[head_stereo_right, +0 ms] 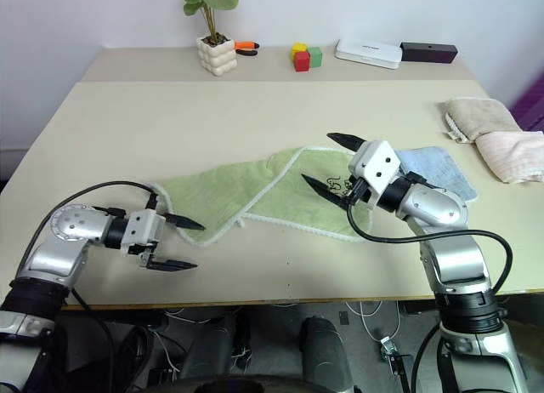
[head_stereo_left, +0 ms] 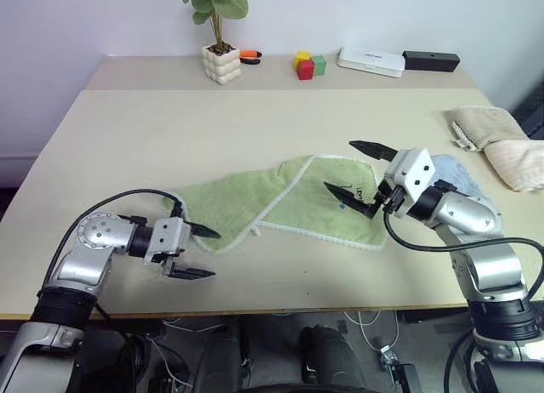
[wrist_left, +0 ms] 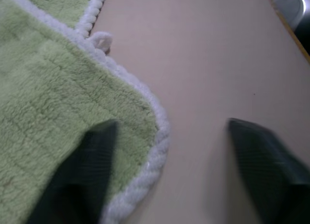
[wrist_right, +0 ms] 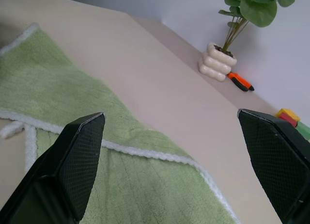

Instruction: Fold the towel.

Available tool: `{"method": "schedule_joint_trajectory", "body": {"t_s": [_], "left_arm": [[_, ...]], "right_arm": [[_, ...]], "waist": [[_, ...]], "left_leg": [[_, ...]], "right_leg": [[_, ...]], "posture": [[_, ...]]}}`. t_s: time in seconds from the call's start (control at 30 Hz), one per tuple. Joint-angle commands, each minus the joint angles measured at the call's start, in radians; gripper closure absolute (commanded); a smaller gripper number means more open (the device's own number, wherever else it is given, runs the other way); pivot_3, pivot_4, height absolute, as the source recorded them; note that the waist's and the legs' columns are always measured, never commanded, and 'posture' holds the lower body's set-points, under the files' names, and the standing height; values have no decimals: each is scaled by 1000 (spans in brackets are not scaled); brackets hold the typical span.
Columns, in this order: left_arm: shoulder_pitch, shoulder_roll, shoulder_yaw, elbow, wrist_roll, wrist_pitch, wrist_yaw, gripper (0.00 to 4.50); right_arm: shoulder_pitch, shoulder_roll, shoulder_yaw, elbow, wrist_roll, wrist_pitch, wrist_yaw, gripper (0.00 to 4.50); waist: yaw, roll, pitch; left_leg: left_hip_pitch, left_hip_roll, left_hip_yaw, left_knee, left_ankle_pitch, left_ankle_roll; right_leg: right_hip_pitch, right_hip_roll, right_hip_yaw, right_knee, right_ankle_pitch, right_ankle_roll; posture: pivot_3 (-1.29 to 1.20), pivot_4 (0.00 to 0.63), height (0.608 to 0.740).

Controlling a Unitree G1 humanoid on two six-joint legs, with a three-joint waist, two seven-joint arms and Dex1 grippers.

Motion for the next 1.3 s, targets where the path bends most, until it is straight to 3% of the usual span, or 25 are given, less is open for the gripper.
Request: {"method": "schedule_joint_trajectory", "body": {"t_s": [0.03,0.13,0.17,0.3,0.5,0.73,1.13,1.23,1.3], "left_arm": [[11,12,-7,12,39,-9,47,2878],[4,16,-1,24,20,14,53,4349],[-1,17,-3,29,27,11,64,4472],[-19,10,24,28,-14,53,86,4472],[-37,12,187,-57,-258,261,108,4472],[-79,10,307,-85,-310,376,245,4472],[7,-36,307,-221,-297,412,361,4472],[15,-34,310,-232,-298,416,366,4500],[14,-33,310,-235,-299,419,367,4500]], "right_arm": [[-32,6,-7,-8,1,-23,-3,0],[-42,21,3,1,-13,-28,-18,0],[-44,27,3,9,-18,-33,-26,0],[-65,52,7,60,-52,-60,-58,0],[-178,49,45,286,-175,21,-147,0],[-385,103,45,638,-207,171,-236,0],[-605,126,24,1040,-204,406,-251,0],[-625,124,10,1087,-195,451,-238,894],[-639,130,-14,1099,-170,493,-240,1866]], "waist": [[0,1,0],[-1,1,-1],[-1,1,-1],[-2,1,-1],[-6,0,0],[-9,1,0],[-9,1,0],[-7,1,0],[-5,1,0]], "left_leg": [[0,0,0,0,0,0],[0,0,0,0,0,0],[0,0,0,0,0,0],[0,0,0,0,0,0],[0,0,0,1,0,0],[0,0,1,1,0,0],[0,0,4,1,1,-1],[0,0,4,1,1,-1],[0,0,4,1,1,-1]], "right_leg": [[0,0,0,0,0,0],[0,0,0,1,0,0],[0,0,0,1,0,0],[0,0,0,1,0,0],[-1,0,0,3,0,0],[-2,0,1,5,0,0],[-6,0,4,10,0,1],[-6,0,4,10,0,1],[-6,0,4,10,0,1]], "posture": [[0,150,735],[0,150,735],[0,150,735],[0,150,735],[0,150,735],[0,150,735],[0,150,735],[0,150,735],[0,150,735]]}}
